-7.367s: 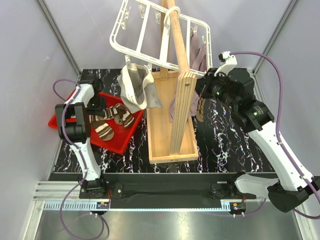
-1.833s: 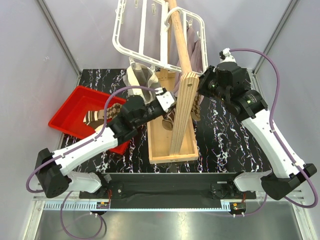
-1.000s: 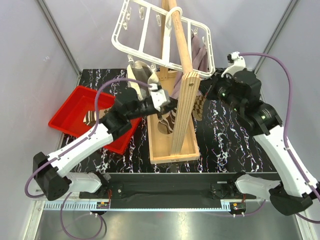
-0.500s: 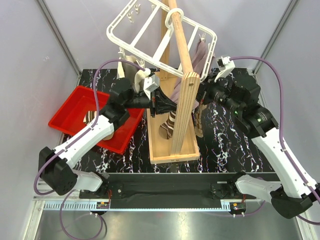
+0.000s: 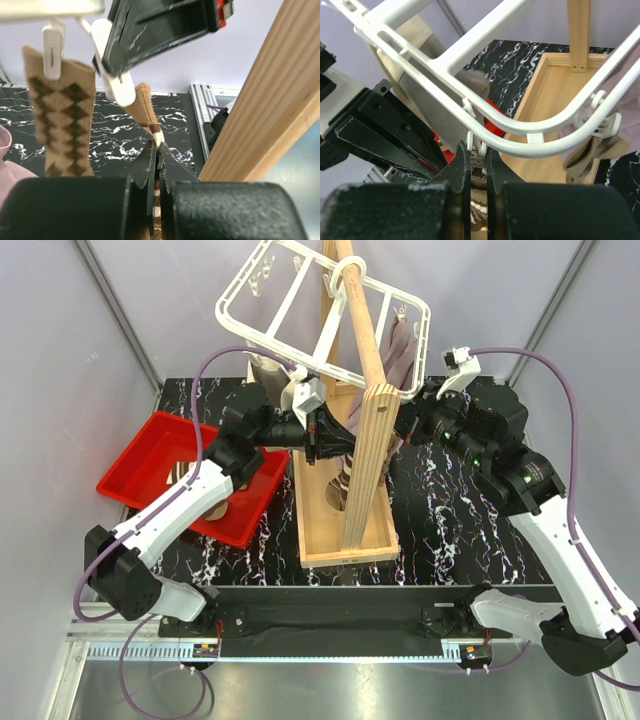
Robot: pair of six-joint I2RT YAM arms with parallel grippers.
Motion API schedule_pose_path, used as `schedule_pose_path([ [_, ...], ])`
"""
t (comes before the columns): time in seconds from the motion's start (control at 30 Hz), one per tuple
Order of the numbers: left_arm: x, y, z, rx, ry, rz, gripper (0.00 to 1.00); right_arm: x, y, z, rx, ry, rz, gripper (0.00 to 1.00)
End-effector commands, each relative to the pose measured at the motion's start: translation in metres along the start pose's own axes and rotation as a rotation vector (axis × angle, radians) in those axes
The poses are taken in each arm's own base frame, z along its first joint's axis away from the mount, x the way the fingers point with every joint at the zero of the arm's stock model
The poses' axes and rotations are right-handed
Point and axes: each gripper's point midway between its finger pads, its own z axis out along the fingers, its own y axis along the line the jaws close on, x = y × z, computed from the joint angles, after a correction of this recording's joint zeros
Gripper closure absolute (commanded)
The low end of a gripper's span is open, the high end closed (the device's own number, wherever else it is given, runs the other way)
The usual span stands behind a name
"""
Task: Clip the socks to the hanger
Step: Clamp the sock onto the hanger.
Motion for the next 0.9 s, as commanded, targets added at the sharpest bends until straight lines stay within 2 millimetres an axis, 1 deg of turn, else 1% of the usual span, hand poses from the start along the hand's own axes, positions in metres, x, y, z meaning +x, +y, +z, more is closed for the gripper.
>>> schedule_pose_path([
  [0.0, -0.021, 0.001, -0.001, -0.030, -0.027, 0.091, 1.00, -0.023, -0.005, -0.013, 0.076, -0.053, 0.007, 1.00],
  [0.03, -0.022, 0.007, 0.000, -0.074, -0.029, 0.110, 1.00, -0.021, -0.010, -0.010, 0.109, -0.041, 0.033, 1.00],
  [0.07, -0.019, 0.008, -0.002, -0.115, -0.014, 0.119, 1.00, -0.021, -0.013, -0.011, 0.138, -0.023, 0.044, 1.00],
  [0.1, -0.015, 0.007, 0.003, -0.137, -0.003, 0.189, 1.00, -0.023, -0.020, -0.011, 0.181, -0.025, 0.052, 1.00],
  [0.13, -0.016, 0.015, 0.001, -0.209, -0.002, 0.220, 1.00, -0.017, -0.025, -0.003, 0.210, 0.005, 0.068, 1.00],
  [0.17, -0.009, 0.012, 0.006, -0.220, 0.008, 0.242, 1.00, -0.018, -0.029, -0.006, 0.246, 0.020, 0.072, 1.00],
  [0.2, -0.011, 0.012, 0.006, -0.240, 0.011, 0.299, 1.00, -0.016, -0.033, -0.004, 0.270, 0.033, 0.079, 1.00],
  [0.23, -0.011, 0.018, 0.006, -0.282, 0.017, 0.320, 1.00, -0.013, -0.037, 0.001, 0.288, 0.051, 0.086, 1.00],
  [0.3, -0.007, 0.019, 0.009, -0.297, 0.034, 0.356, 1.00, -0.013, -0.040, 0.002, 0.311, 0.054, 0.088, 1.00],
  [0.37, -0.008, 0.023, 0.009, -0.323, 0.033, 0.378, 1.00, -0.011, -0.045, 0.004, 0.338, 0.055, 0.099, 1.00],
  [0.47, -0.008, 0.021, 0.011, -0.322, 0.033, 0.415, 1.00, -0.012, -0.051, 0.005, 0.374, 0.047, 0.112, 1.00],
  [0.5, -0.008, 0.024, 0.010, -0.338, 0.038, 0.430, 1.00, -0.012, -0.053, 0.007, 0.383, 0.051, 0.111, 1.00],
  [0.7, -0.008, 0.027, 0.011, -0.381, 0.073, 0.484, 1.00, -0.012, -0.051, 0.007, 0.382, 0.062, 0.114, 1.00],
  [0.87, -0.007, 0.034, 0.007, -0.443, 0.111, 0.529, 1.00, -0.007, -0.054, 0.012, 0.397, 0.097, 0.107, 1.00],
])
